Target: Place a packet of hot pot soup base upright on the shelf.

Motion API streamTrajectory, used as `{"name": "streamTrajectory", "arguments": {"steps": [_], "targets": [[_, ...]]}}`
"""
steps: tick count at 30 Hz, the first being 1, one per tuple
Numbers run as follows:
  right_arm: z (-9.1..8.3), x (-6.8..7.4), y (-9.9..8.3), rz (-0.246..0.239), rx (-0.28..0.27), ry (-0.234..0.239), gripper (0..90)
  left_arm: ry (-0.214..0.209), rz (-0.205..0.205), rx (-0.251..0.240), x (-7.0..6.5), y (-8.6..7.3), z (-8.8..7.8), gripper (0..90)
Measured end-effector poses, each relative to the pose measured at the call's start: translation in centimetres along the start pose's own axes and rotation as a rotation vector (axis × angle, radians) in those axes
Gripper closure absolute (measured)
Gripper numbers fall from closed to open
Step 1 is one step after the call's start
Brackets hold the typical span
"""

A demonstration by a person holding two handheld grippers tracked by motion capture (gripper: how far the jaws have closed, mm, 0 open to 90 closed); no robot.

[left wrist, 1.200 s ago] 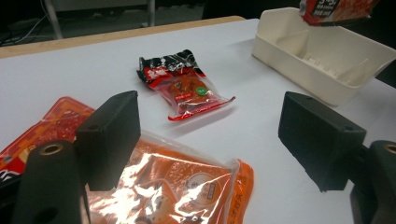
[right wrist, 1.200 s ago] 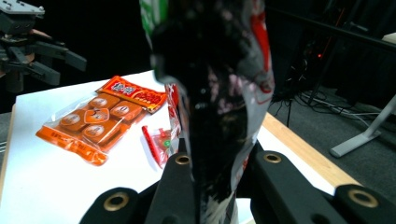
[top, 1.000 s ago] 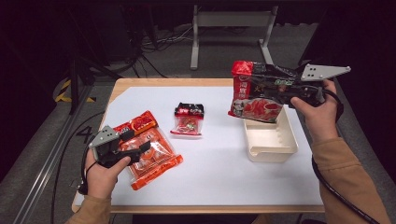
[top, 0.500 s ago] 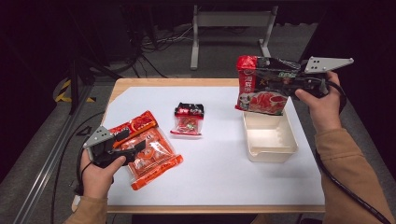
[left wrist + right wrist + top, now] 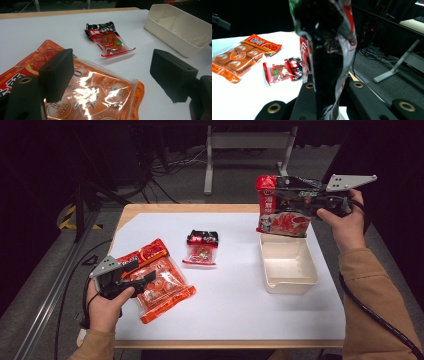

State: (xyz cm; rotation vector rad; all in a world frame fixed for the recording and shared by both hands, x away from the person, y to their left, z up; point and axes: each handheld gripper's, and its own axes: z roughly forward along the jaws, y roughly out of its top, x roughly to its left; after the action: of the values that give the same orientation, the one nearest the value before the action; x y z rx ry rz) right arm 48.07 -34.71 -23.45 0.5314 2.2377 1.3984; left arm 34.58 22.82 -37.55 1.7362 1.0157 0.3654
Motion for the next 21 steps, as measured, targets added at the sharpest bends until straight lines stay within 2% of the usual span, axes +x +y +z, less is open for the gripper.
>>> {"name": "streamTrajectory", "arguments": {"steps": [13,21], "targets": [[0.4,-1.6,-2.0,0.045,0.019,-0.027,83.3,0.018,-0.019,0.0,0.2,-0.5,-0.7,20.3],[1.0,-2.3,-3.2,0.073,0.03,-0.022,83.2,0.019,-0.026,0.007,0.3,-0.6,-0.6,20.1]]}}
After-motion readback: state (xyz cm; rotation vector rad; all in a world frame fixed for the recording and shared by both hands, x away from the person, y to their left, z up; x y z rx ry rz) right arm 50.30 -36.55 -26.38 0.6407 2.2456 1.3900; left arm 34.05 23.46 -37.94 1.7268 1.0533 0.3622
